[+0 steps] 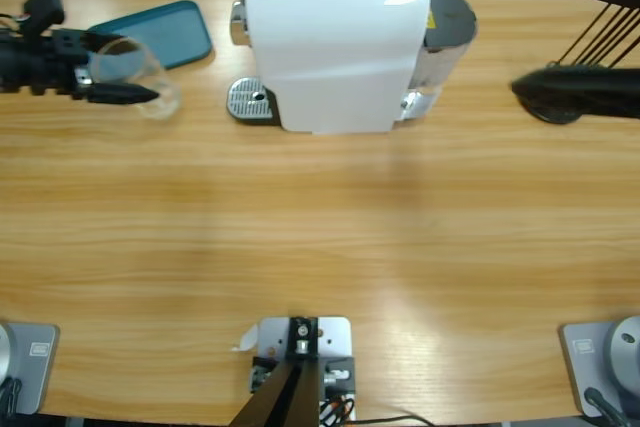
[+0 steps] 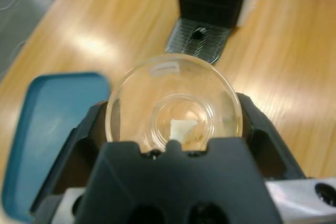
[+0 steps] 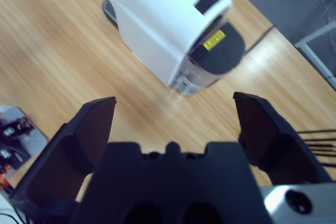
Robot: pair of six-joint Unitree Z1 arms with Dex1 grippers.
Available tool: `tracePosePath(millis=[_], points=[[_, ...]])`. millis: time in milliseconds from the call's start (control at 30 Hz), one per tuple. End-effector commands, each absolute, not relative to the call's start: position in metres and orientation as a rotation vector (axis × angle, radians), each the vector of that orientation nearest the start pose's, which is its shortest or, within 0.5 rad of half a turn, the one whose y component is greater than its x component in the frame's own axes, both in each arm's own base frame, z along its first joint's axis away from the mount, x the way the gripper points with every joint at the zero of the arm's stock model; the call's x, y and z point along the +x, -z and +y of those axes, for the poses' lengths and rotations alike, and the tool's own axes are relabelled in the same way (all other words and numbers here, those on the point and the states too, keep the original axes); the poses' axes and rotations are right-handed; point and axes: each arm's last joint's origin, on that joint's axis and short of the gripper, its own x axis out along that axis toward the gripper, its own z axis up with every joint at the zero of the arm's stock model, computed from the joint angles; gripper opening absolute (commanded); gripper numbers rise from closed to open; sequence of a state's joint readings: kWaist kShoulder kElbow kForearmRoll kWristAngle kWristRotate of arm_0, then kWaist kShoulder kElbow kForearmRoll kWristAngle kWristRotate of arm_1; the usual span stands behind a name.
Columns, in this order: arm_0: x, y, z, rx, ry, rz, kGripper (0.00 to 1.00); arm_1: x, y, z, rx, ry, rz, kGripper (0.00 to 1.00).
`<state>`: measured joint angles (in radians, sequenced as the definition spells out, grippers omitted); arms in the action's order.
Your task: Pour coffee
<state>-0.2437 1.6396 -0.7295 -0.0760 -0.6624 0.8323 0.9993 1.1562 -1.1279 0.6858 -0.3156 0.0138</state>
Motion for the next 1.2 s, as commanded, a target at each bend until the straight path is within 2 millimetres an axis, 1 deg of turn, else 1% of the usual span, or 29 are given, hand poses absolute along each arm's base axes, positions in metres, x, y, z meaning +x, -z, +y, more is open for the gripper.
tracePosePath(millis=[33, 167, 267, 467, 567, 667, 767, 933, 1133, 1167, 1200], points=[[0.308, -0.209, -0.142, 0.559, 1.288, 0.431, 0.000, 0.086, -0.391, 0.102, -0.475, -0.601, 0.561, 1.000], [0.313, -0.199, -0.178, 0.577, 1.362, 0.421, 0.000, 0.088, -0.388, 0.103, -0.487, -0.578, 0.561, 1.000], [0.316, -0.193, -0.194, 0.579, 1.382, 0.434, 0.000, 0.088, -0.386, 0.103, -0.488, -0.577, 0.565, 1.000], [0.331, -0.192, -0.211, 0.559, 1.365, 0.445, 0.000, 0.090, -0.386, 0.100, -0.490, -0.543, 0.558, 1.000], [0.331, -0.188, -0.218, 0.571, 1.353, 0.473, 0.000, 0.089, -0.386, 0.098, -0.484, -0.539, 0.552, 1.000], [0.329, -0.186, -0.219, 0.568, 1.332, 0.514, 0.000, 0.086, -0.386, 0.094, -0.481, -0.539, 0.549, 1.000], [0.321, -0.184, -0.213, 0.573, 1.329, 0.545, 0.000, 0.086, -0.385, 0.094, -0.480, -0.538, 0.547, 1.000], [0.315, -0.184, -0.210, 0.567, 1.337, 0.549, 0.000, 0.088, -0.385, 0.096, -0.474, -0.538, 0.541, 1.000], [0.309, -0.183, -0.212, 0.569, 1.350, 0.555, 0.000, 0.088, -0.385, 0.097, -0.476, -0.539, 0.543, 1.000], [0.309, -0.183, -0.212, 0.567, 1.351, 0.559, 0.023, 0.088, -0.385, 0.097, -0.476, -0.540, 0.543, 1.000], [0.309, -0.182, -0.212, 0.567, 1.351, 0.559, 0.526, 0.088, -0.385, 0.097, -0.476, -0.540, 0.543, 1.000]])
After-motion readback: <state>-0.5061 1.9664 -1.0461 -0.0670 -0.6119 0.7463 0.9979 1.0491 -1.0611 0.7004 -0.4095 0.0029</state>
